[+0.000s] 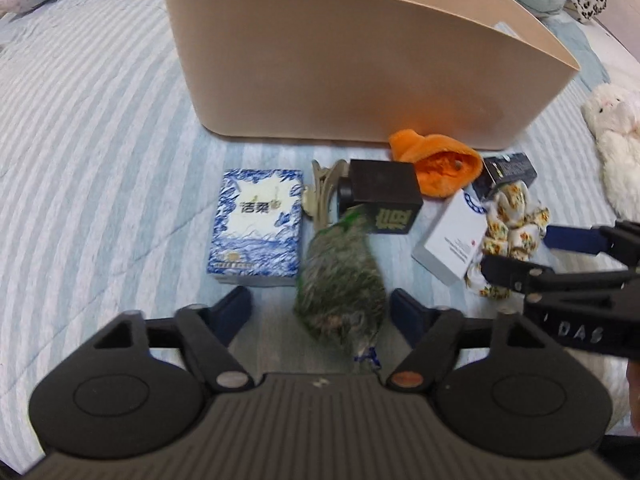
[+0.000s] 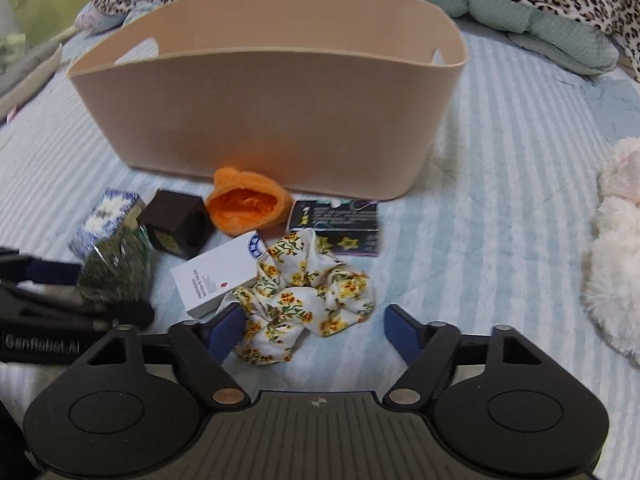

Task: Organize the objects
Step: 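Grasp the green herb bag with the left tool while the right tool grasps the floral scrunchie, then carry both items over the beige basket and open both tools to drop them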

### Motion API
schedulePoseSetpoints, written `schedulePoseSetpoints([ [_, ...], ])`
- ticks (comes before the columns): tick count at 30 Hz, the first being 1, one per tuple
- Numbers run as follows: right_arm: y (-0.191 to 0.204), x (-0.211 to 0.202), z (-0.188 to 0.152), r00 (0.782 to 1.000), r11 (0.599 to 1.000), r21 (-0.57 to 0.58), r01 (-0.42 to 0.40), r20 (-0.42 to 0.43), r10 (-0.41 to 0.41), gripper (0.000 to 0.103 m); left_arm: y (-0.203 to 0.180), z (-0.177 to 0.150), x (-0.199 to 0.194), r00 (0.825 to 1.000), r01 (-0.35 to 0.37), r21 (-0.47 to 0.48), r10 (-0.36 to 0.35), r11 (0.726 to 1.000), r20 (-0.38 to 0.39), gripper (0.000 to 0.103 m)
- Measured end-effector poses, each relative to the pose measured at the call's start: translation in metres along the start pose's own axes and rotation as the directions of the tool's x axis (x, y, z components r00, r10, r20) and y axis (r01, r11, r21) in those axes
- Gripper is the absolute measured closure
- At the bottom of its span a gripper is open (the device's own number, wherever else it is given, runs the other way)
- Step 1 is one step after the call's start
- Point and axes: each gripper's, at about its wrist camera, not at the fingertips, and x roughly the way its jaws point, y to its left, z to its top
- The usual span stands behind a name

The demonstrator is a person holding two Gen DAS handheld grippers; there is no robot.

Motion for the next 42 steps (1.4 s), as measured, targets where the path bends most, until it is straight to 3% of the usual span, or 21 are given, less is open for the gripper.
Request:
schedulePoseSetpoints([
  [2, 0.005, -0.003, 0.000, 1.000, 1.000, -0.015, -0.012, 0.018, 0.012, 0.052, 0.001, 0.000, -0.001, 1.000, -0.002, -0.014, 0.002, 1.000, 0.002, 0.039],
  [6, 0.005, -0.007, -0.001, 0.999, 1.000, -0.015, -0.025, 0.036, 0.025, 0.082, 0.000, -0.002, -0.005, 1.000, -0.015, -0.018, 0.015, 1.000, 0.018, 0.062],
  [7, 0.003, -0.009, -0.002, 0.999, 0.999, -0.004, -0.033, 0.037, 0.033, 0.087, -0.001, -0.003, -0.006, 1.000, -0.021, -0.012, 0.021, 1.000, 0.016, 0.068],
  [8, 0.000, -0.009, -0.002, 0.998, 0.999, 0.005, -0.043, 0.036, 0.043, 0.088, 0.000, -0.004, -0.007, 1.000, -0.022, -0.009, 0.023, 1.000, 0.015, 0.080],
  [10, -0.005, -0.012, -0.003, 0.998, 0.998, 0.031, -0.054, 0.041, 0.053, 0.096, 0.001, -0.005, -0.012, 1.000, -0.013, -0.015, 0.014, 1.000, 0.017, 0.083],
  [15, -0.012, -0.025, -0.004, 0.994, 0.997, 0.043, -0.068, 0.094, 0.064, 0.099, 0.008, -0.010, -0.033, 0.999, 0.029, -0.055, -0.026, 0.998, 0.041, 0.086],
  [23, -0.020, -0.070, -0.001, 0.980, 0.994, 0.086, -0.061, 0.196, 0.043, 0.099, 0.016, -0.003, -0.076, 0.993, 0.010, -0.052, -0.003, 0.999, 0.119, 0.086],
  [27, -0.021, -0.098, 0.009, 0.956, 0.992, 0.104, -0.066, 0.291, 0.033, 0.099, 0.011, 0.009, -0.104, 0.966, -0.079, -0.013, 0.080, 0.997, 0.245, 0.086],
  [35, -0.026, -0.126, 0.045, 0.899, 0.986, 0.141, -0.085, 0.437, 0.016, 0.099, -0.002, 0.053, -0.141, 0.886, -0.098, -0.021, 0.097, 0.995, 0.453, 0.086],
  [39, -0.029, -0.117, 0.062, 0.883, 0.983, 0.165, -0.086, 0.470, -0.002, 0.099, -0.004, 0.076, -0.130, 0.878, -0.069, -0.051, 0.085, 0.996, 0.470, 0.086],
  [42, -0.030, -0.103, 0.073, 0.877, 0.982, 0.176, -0.061, 0.480, -0.031, 0.099, -0.010, 0.094, -0.108, 0.874, -0.107, -0.040, 0.114, 0.993, 0.473, 0.086],
])
